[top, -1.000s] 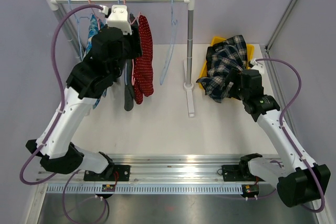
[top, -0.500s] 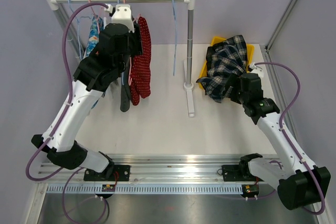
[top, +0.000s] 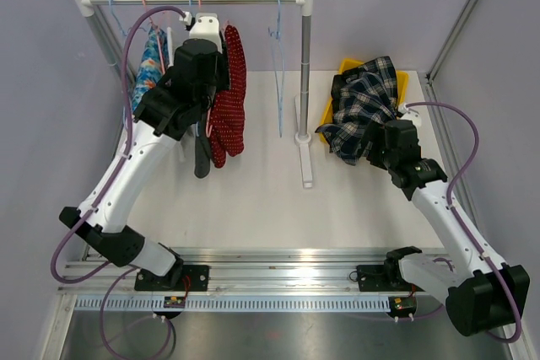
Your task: Remove the skirt from the hanger
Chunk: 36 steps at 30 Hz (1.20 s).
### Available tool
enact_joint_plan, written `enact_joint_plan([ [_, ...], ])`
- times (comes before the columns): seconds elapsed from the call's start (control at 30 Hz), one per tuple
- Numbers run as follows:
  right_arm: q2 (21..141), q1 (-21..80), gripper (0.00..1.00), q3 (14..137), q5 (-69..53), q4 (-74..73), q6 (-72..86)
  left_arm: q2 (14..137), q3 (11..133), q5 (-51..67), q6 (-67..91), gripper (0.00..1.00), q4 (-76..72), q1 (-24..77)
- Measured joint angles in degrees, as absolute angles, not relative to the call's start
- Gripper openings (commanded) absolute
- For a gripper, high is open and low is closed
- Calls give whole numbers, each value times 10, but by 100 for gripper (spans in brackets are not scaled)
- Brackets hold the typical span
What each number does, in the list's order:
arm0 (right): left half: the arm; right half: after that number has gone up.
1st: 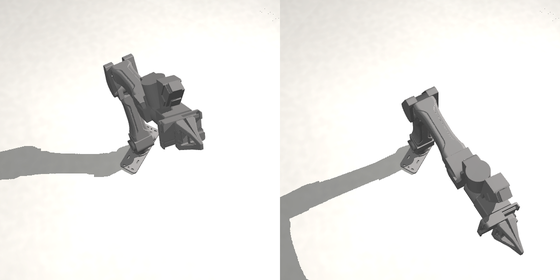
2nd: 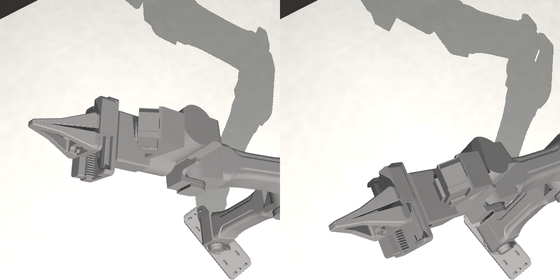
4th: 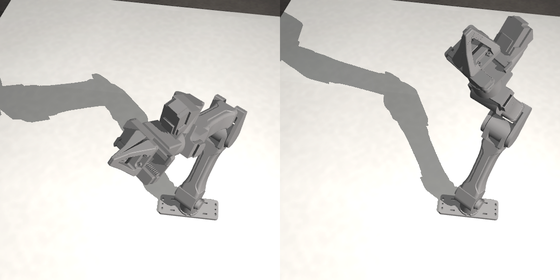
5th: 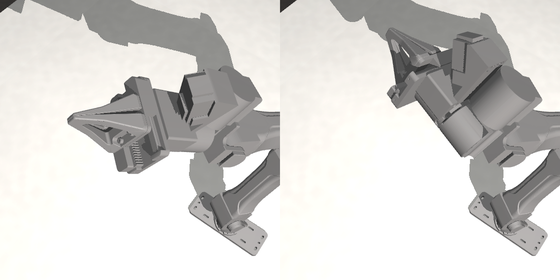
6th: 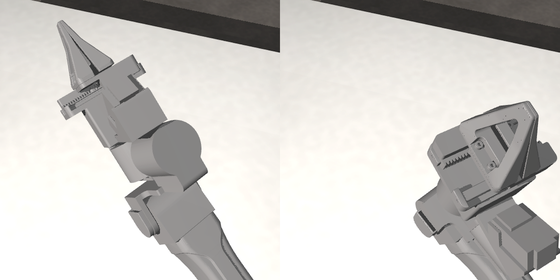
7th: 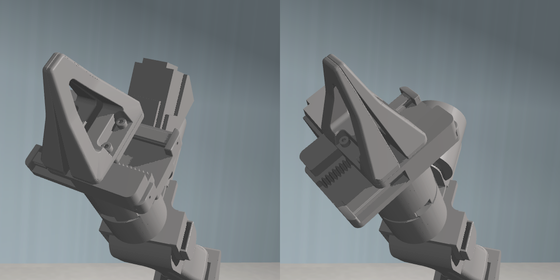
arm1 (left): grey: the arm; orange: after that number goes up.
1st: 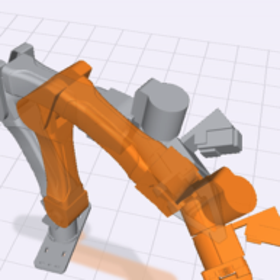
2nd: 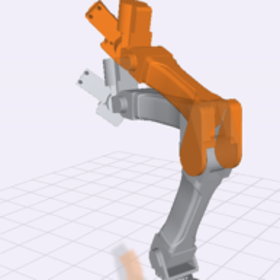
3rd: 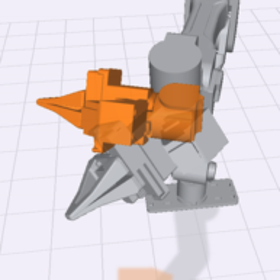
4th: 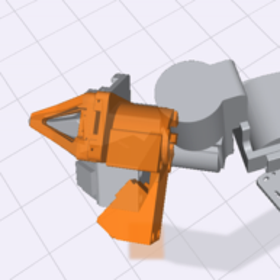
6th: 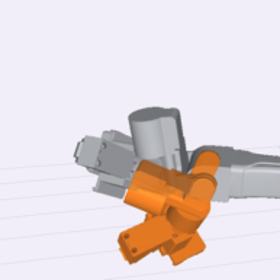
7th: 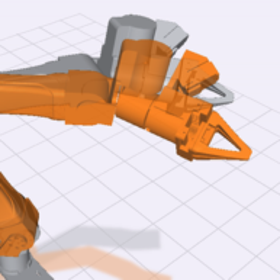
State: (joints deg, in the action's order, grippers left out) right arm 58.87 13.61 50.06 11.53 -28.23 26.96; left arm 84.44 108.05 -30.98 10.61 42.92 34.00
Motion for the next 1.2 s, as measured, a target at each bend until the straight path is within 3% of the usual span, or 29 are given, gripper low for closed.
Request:
enact_joint_plan([
  [0.13, 592, 136, 97, 498, 121, -282, 266, 862, 1073, -300, 112, 29, 423, 329],
  [0.17, 593, 136, 97, 498, 124, -281, 265, 868, 1073, -298, 112, 4, 421, 326],
  [0.2, 594, 136, 98, 498, 125, -281, 263, 875, 1073, -296, 115, 0, 418, 323],
  [0.4, 593, 136, 96, 498, 123, -281, 249, 933, 1138, -287, 115, 0, 437, 311],
  [0.67, 535, 159, 99, 540, 21, -231, 209, 1002, 1400, -274, 96, 0, 555, 354],
  [0.97, 639, 460, 99, 763, 33, -163, 104, 915, 1363, -275, 107, 0, 570, 379],
  [1.2, 757, 605, 99, 836, 112, -157, 61, 915, 1353, -274, 120, 0, 576, 389],
])
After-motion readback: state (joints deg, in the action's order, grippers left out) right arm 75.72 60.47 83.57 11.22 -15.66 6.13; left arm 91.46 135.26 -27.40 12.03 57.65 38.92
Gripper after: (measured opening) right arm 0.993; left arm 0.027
